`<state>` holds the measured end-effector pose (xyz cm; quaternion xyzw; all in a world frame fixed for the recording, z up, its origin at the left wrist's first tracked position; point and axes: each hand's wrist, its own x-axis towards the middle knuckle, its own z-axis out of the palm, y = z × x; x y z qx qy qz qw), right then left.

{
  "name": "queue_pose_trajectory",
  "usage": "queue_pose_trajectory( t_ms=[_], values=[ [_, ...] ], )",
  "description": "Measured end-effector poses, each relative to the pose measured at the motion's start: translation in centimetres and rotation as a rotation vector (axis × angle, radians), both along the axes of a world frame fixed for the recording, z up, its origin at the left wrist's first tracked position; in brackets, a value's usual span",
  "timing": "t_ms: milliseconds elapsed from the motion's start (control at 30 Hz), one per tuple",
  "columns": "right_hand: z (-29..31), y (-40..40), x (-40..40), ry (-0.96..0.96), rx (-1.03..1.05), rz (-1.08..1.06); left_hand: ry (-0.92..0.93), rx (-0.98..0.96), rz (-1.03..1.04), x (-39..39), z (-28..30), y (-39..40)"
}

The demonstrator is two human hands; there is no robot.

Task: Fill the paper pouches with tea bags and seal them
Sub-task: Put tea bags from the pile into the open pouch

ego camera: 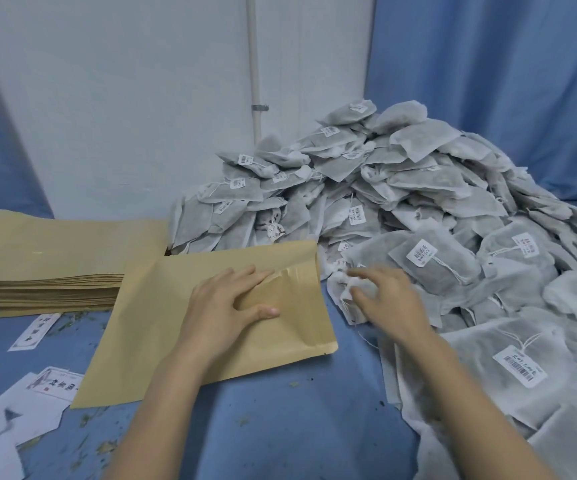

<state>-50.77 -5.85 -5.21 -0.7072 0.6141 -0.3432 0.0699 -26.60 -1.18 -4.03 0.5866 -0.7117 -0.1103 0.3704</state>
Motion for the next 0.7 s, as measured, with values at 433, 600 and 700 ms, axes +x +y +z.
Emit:
queue_pose_trajectory(
  t_ms=[433, 600, 700],
  values=[
    [0.9, -1.1, -3.3, -0.617, -0.040, -0.158, 0.000, -0.014, 0.060, 0.1, 0.0, -0.4],
    [0.9, -0.6, -1.1, -0.901, 0.250, 0.028, 0.032, -0.022, 0.060, -0.1, 0.1, -0.2],
    [0.6, -0.6, 0.2, -0.792, 0.382, 0.162, 0.076, -0.052, 0.045, 0.0, 0.6, 0.0]
  ],
)
